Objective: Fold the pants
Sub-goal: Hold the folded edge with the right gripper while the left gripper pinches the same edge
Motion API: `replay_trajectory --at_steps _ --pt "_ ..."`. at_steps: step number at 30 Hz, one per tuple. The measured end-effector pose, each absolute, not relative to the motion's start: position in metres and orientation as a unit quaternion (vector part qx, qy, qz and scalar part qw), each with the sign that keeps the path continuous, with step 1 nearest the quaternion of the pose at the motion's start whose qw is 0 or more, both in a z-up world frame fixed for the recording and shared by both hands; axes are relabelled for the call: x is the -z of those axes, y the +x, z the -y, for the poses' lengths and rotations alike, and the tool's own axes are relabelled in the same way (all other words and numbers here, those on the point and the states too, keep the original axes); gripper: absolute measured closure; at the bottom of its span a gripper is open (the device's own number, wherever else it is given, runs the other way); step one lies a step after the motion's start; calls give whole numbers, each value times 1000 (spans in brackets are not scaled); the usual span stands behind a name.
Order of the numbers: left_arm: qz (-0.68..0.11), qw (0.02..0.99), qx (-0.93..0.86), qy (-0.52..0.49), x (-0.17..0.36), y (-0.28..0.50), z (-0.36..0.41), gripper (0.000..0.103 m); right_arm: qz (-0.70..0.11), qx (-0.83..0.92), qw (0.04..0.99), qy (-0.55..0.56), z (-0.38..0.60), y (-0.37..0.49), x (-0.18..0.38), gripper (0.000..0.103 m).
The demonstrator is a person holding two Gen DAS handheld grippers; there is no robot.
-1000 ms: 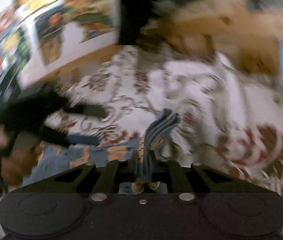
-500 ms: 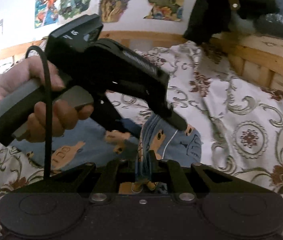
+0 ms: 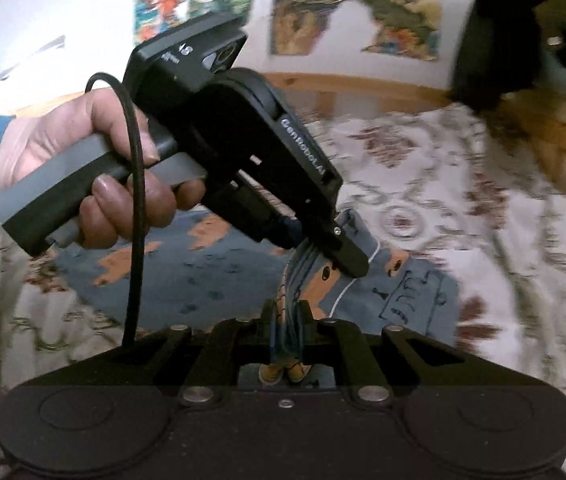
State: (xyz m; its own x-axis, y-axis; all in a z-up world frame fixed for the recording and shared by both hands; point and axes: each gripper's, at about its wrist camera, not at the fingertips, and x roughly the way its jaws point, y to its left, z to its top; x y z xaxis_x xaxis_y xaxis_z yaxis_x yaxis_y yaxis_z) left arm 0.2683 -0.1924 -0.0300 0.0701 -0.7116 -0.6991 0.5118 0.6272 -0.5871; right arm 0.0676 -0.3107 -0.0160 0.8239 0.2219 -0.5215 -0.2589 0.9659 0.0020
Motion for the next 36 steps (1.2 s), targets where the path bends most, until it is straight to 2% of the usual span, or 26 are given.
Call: replay_trajectory --at_steps 6,8,13,16,19,20,22,26,36 --pt "-544 748 373 -75 52 274 148 88 -301 -176 936 -41 274 88 36 91" --pt "-552 744 367 -90 65 278 138 86 -308 -177 933 -49 266 91 43 87" --pt "-555 735 370 -119 77 282 127 83 -301 -171 935 -72 256 81 49 64" --pt "-555 734 373 -115 78 284 128 83 -295 -161 937 -97 254 73 53 60" --pt "-557 735 370 -113 78 284 130 83 -294 -157 937 -110 251 69 58 62" --pt "-558 734 369 -115 79 284 130 84 -294 -156 937 -107 251 69 59 67" --pt "-559 734 367 -117 78 285 130 86 -291 -152 940 -96 253 70 57 86" --pt "-551 738 370 -121 72 284 125 90 -279 -154 945 -77 254 71 49 88" --pt "-530 763 357 -95 49 286 90 90 -264 -203 940 -81 225 80 38 89"
